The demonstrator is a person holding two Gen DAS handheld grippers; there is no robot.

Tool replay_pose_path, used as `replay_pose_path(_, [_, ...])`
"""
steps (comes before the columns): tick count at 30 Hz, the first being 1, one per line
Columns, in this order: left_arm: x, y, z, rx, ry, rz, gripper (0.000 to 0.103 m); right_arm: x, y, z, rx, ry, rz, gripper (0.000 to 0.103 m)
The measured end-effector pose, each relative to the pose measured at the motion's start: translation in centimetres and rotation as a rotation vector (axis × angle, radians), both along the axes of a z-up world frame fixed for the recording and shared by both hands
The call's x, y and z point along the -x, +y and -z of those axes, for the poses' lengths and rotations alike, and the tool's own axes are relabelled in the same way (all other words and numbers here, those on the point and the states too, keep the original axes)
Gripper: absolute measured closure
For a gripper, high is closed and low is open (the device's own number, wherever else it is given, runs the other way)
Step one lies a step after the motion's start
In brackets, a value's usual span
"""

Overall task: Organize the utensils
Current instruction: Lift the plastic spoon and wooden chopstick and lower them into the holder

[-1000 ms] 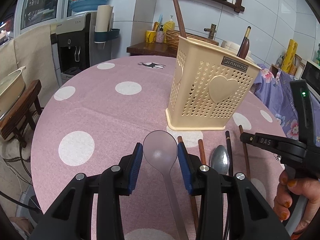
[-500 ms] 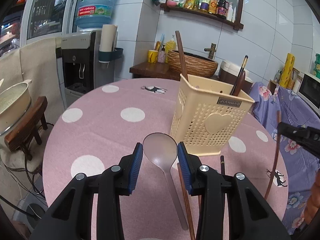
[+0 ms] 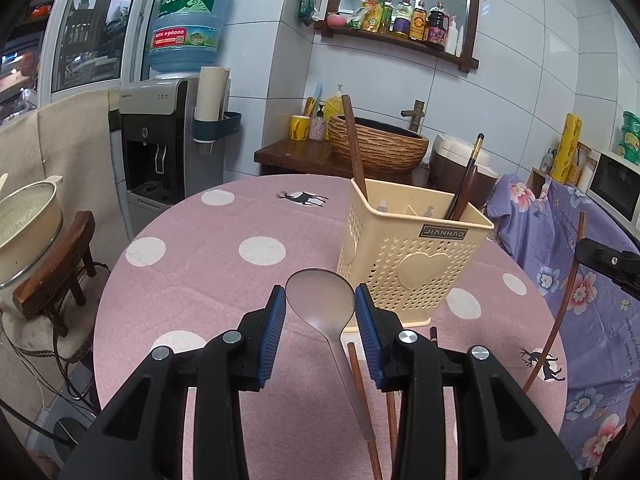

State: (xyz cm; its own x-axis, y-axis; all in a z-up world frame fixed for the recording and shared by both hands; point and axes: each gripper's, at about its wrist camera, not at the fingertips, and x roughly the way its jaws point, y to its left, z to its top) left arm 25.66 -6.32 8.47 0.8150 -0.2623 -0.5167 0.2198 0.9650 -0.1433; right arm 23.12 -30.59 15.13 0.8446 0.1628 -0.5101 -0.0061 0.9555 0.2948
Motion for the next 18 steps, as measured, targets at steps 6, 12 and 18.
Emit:
replay_pose_path(6, [-0.4,0.0,-1.8,0.017,-0.017,0.026,0.067,0.2,-0.1,-1.5,0.0,-0.025,-0.028,0.096])
replay_pose_path(12, [-1.1,-0.4,-6.1,0.038,-0.12,0.039,0.067,-0.1,-0.1,-5.6,0.012,-0.131,-0.032,0.096])
replay_pose_path(18, [-2.2,-2.0,-11.8,0.028,-0.277,0.032,0.067,-1.5,0.5,-11.8,0.052,-0.295,-0.008,0.096])
